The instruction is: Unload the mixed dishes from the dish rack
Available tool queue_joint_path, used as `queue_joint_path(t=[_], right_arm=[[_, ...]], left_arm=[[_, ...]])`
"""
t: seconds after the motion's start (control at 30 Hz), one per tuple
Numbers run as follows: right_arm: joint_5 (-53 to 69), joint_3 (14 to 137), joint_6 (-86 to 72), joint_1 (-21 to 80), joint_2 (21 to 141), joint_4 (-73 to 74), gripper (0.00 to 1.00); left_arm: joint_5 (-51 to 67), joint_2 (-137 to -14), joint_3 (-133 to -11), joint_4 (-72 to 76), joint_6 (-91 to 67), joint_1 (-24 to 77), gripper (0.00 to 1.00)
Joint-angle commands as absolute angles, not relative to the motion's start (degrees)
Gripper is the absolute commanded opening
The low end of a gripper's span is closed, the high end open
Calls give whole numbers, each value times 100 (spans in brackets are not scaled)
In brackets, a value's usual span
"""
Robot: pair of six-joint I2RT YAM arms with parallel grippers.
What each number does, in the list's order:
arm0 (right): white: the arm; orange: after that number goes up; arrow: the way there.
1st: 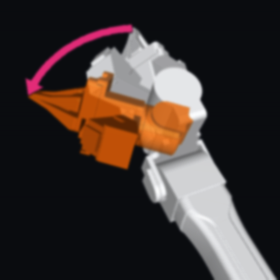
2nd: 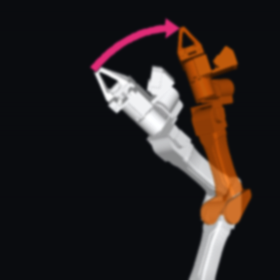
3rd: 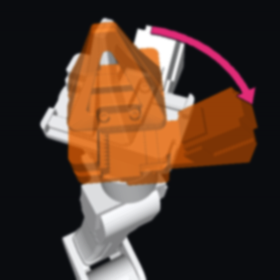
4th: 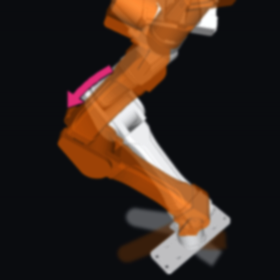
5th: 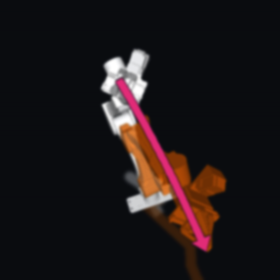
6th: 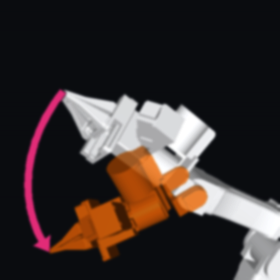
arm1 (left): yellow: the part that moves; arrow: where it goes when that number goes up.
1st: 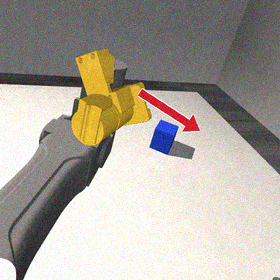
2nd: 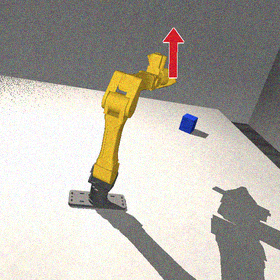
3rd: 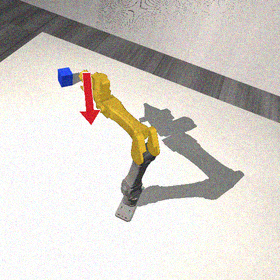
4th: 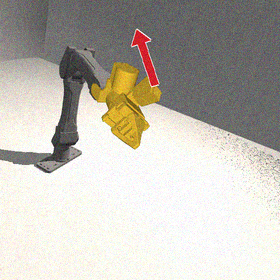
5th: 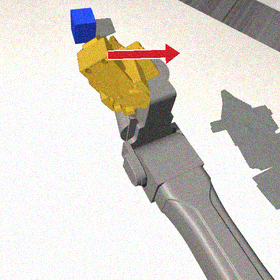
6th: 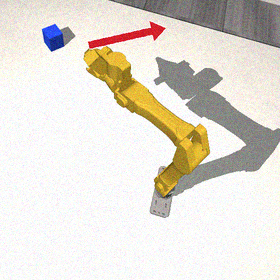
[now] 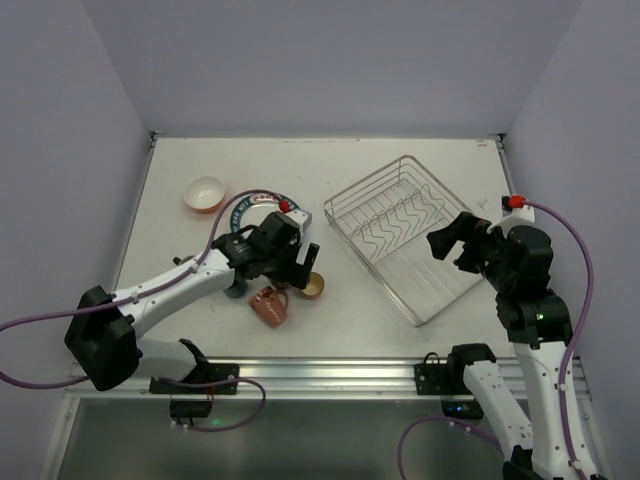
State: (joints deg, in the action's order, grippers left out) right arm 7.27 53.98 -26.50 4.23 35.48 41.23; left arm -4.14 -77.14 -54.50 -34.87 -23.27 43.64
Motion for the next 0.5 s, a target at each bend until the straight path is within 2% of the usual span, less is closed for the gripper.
queue_joint_path(t=[0.0,0.2,0.33,0.47], right_arm=[[879,5414,-2593,457,3551,3964,99],[896,5423,-2549,457,3551,3973,99],[967,5440,-2540,457,3551,3938,99],[1116,5432,-2531,457,3542,3902,99]], left_arm=[[-659,-7269,-5976,-3515,-2320,4465,100],[-835,-6839,-6030,-4016,-2312,4500,100],[-1080,-6154,-5661,-4384,-2390,4509,100],[-1144,-6029,-5388,-4640,-2443,4448,100]])
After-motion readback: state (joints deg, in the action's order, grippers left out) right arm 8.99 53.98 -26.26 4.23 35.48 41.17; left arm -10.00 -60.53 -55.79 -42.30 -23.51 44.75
